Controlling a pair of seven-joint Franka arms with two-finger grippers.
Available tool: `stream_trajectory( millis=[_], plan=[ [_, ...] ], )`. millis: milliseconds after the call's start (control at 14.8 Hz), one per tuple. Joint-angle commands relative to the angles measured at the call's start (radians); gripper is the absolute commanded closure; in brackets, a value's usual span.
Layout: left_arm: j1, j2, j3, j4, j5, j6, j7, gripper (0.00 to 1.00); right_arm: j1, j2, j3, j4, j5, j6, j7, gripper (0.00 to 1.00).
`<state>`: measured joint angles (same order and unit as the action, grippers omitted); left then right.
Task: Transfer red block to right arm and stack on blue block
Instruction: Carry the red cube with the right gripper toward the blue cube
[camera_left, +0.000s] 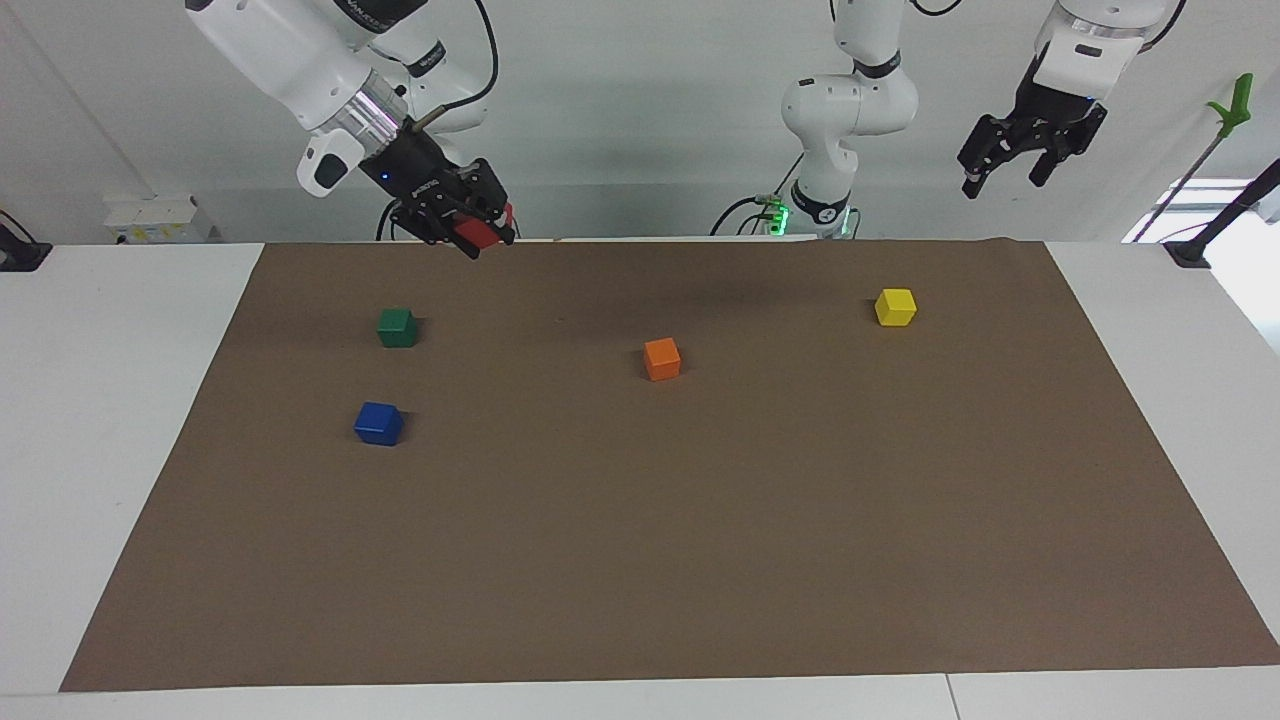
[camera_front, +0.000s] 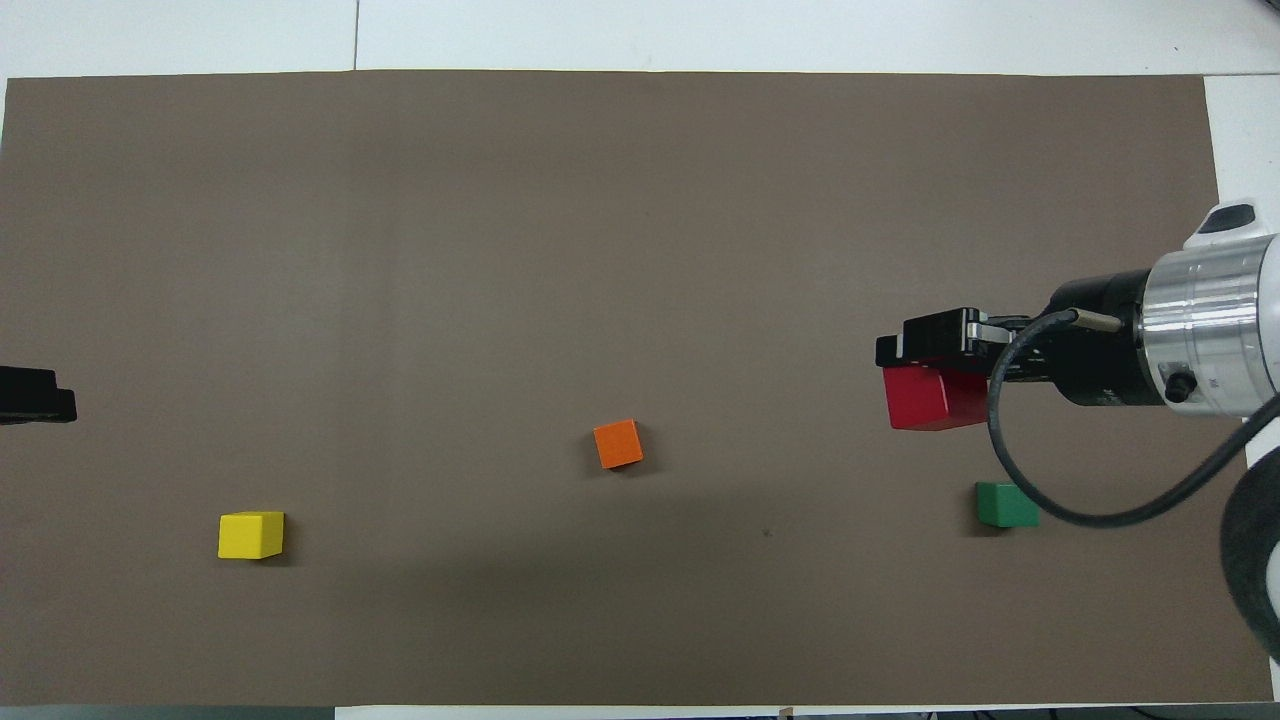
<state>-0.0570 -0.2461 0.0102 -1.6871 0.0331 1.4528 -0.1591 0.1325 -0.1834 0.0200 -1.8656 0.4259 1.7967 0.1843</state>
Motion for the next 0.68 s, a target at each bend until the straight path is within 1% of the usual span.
stream_trajectory(
  millis=[0,136,271,475,610],
  plan=[
    [0.008,-0.030,-0.006,-0.037,0.025,0.017,0.029,0.00,-0.020,0.024,0.014,0.031,-0.187,-0.016,0.011,1.00],
    [0.008,-0.001,-0.006,-0.037,0.025,0.027,0.029,0.00,-0.024,0.027,0.012,0.019,-0.284,-0.014,0.014,1.00],
    [0.008,0.039,-0.006,-0.030,0.024,0.056,0.030,0.00,-0.025,0.056,0.012,0.006,-0.386,-0.011,0.014,1.00],
    [0.008,0.135,-0.006,0.021,0.021,0.063,0.030,0.00,-0.047,0.103,0.012,-0.038,-0.426,0.035,0.029,1.00],
    [0.009,0.172,-0.006,0.029,0.018,0.066,0.030,0.00,-0.091,0.146,0.014,-0.046,-0.432,0.062,0.055,1.00]
  ],
)
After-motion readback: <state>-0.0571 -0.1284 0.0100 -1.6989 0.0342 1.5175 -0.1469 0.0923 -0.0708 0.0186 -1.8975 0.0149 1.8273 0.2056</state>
